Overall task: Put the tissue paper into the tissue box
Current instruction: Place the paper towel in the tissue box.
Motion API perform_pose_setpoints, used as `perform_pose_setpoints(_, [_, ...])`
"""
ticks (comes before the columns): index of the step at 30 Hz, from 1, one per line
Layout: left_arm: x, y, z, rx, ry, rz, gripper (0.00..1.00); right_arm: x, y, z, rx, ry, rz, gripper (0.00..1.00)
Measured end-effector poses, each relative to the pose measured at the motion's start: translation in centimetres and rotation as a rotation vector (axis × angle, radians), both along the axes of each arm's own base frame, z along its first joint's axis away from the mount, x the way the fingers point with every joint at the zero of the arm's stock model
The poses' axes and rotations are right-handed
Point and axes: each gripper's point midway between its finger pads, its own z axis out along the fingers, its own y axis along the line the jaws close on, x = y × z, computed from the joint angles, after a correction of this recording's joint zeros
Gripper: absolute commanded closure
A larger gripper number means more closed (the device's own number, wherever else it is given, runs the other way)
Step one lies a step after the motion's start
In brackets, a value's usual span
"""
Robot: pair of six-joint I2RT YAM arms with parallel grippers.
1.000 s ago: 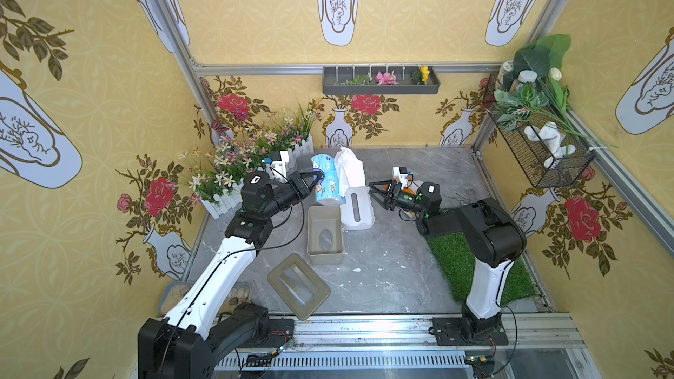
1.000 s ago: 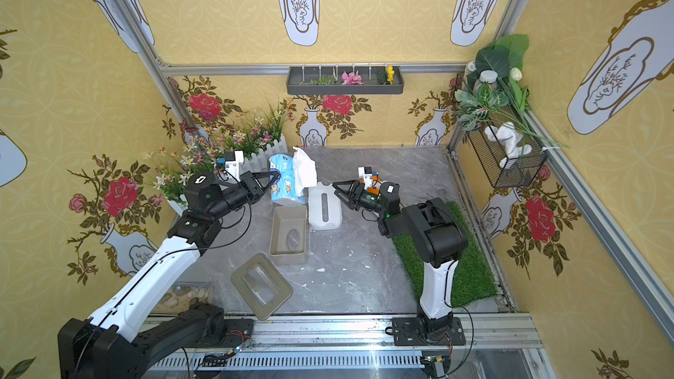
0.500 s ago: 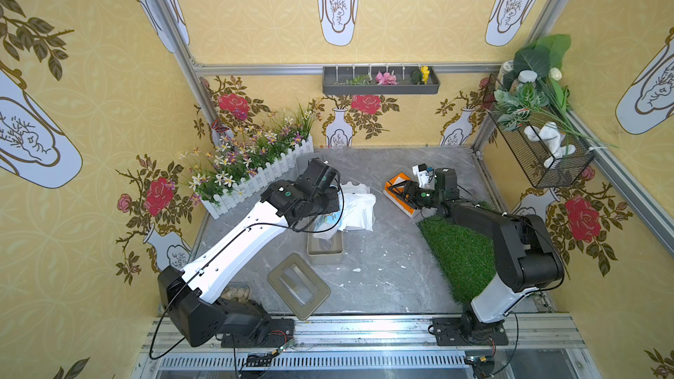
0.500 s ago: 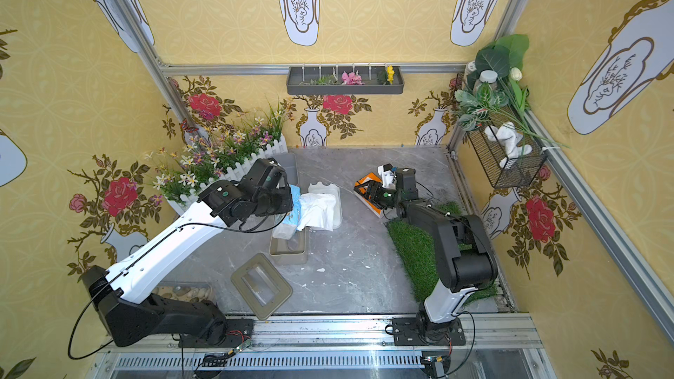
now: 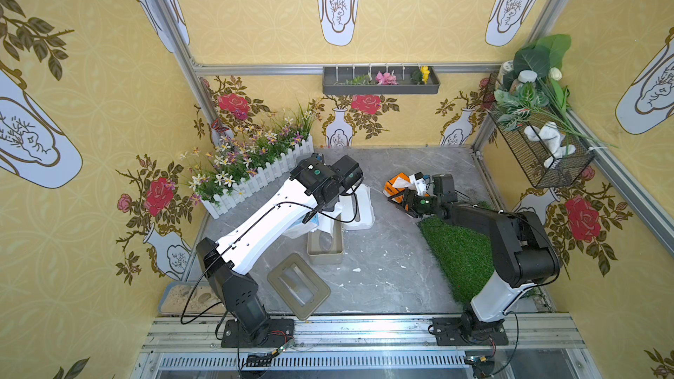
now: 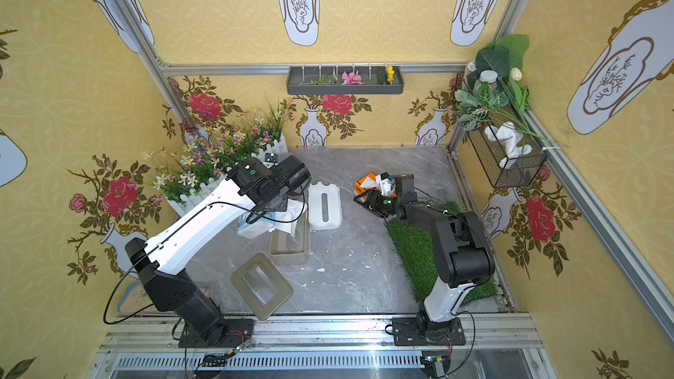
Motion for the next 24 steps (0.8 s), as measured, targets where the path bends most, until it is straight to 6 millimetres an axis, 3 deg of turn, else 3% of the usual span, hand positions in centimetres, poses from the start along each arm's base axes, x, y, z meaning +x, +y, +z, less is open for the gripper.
perform_pose_setpoints(10, [2.3, -2.7, -2.6, 0.1, 0.024, -0.02, 1.0, -0.2, -0.1, -0.7, 0.006, 0.016, 0.006, 0.33])
perform_pose_setpoints(20, [0.4, 0.1, -4.4, 0.167, 0.088, -0.004, 1.0, -0.4, -0.1, -1.0, 0.013, 0.016, 0.014, 0.33])
perform_pose_setpoints(24, [0.6, -0.7, -5.6, 0.192, 0.118, -0.018, 1.0, -0.3, 0.0, -1.2, 0.015, 0.019, 0.015, 0.33])
